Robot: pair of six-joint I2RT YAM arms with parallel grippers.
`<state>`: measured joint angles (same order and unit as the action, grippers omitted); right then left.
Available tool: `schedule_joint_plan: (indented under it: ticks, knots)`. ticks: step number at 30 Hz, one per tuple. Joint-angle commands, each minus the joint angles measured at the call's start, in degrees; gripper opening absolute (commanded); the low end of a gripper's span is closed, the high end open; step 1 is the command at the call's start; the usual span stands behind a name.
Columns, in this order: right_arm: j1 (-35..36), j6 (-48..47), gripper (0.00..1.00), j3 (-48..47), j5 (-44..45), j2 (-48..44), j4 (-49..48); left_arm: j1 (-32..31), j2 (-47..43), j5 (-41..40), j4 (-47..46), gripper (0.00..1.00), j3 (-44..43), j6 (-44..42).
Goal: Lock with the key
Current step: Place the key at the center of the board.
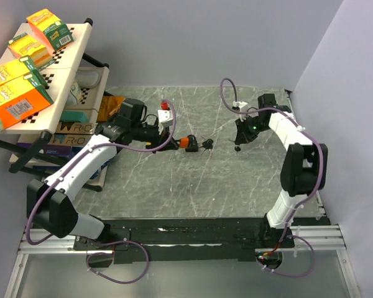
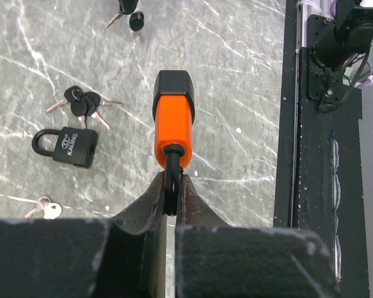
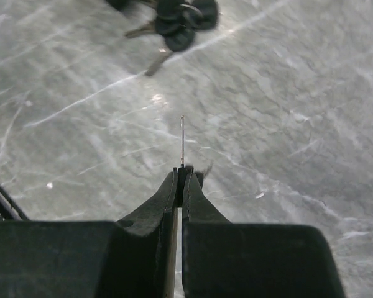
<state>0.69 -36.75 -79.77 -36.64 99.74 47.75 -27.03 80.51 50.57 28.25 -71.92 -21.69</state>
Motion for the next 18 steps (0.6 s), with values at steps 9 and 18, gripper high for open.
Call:
schedule_joint_plan:
  ticks: [9,18]
  knots:
    - [-2.7,9.9,0.00,-11.5,10.3,14.0,-1.6,0.0,0.0,0.7,-6.5,0.01,0.7,3.3]
    - [-3.3,9.1,0.00,-14.2,14.3,19.3,1.6,0.0,1.8,1.4,-6.0,0.01,-0.4,3.1]
